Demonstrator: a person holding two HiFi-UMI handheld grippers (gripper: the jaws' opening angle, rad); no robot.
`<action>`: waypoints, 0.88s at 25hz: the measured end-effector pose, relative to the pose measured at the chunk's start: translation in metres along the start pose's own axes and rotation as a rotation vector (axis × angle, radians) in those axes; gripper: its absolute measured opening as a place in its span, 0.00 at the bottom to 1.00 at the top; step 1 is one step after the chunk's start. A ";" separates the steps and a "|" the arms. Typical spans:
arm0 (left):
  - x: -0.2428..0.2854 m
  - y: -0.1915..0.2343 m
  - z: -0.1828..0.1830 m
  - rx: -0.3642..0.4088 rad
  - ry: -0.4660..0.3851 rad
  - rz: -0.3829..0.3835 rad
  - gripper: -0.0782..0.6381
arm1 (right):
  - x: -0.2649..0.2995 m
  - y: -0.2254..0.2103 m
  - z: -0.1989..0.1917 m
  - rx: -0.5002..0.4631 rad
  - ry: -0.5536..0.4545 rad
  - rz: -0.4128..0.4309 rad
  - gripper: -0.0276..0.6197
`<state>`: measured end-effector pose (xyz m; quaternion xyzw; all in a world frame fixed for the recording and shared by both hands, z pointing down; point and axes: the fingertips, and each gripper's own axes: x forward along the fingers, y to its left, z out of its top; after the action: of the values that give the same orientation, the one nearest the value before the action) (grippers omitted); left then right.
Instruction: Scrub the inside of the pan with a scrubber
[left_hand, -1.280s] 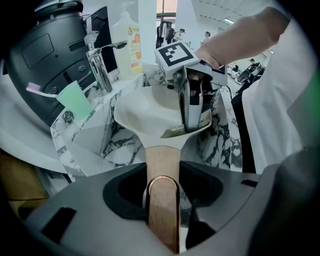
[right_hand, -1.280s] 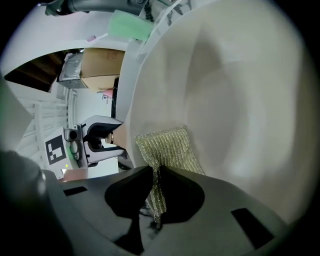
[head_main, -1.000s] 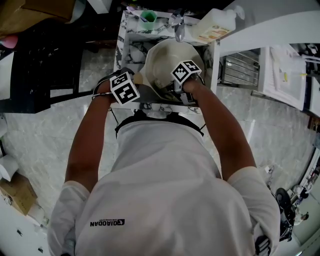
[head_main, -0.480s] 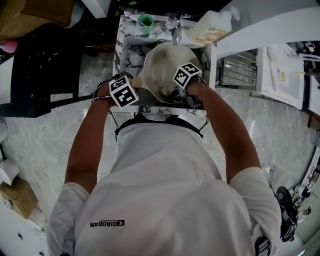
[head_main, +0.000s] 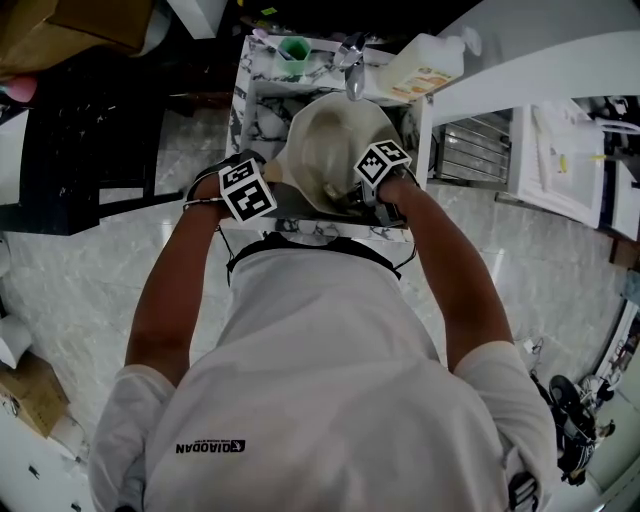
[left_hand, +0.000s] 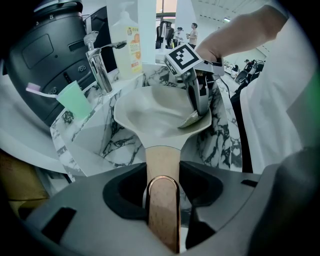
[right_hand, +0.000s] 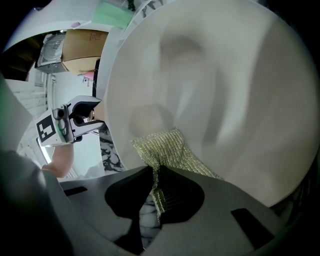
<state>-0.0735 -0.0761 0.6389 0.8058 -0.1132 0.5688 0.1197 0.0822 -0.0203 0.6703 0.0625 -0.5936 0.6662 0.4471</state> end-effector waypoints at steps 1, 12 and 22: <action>0.000 0.000 0.000 -0.001 0.001 0.000 0.40 | -0.001 0.001 0.001 0.002 -0.008 0.006 0.16; 0.000 -0.001 -0.001 -0.011 0.004 -0.014 0.40 | -0.060 0.041 0.056 -0.346 -0.356 -0.102 0.16; 0.001 0.000 -0.001 -0.013 0.003 -0.015 0.40 | -0.114 0.010 0.126 -1.488 -0.095 -1.398 0.15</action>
<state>-0.0740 -0.0763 0.6404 0.8048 -0.1107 0.5685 0.1293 0.0865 -0.1851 0.6287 0.1276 -0.7048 -0.2845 0.6373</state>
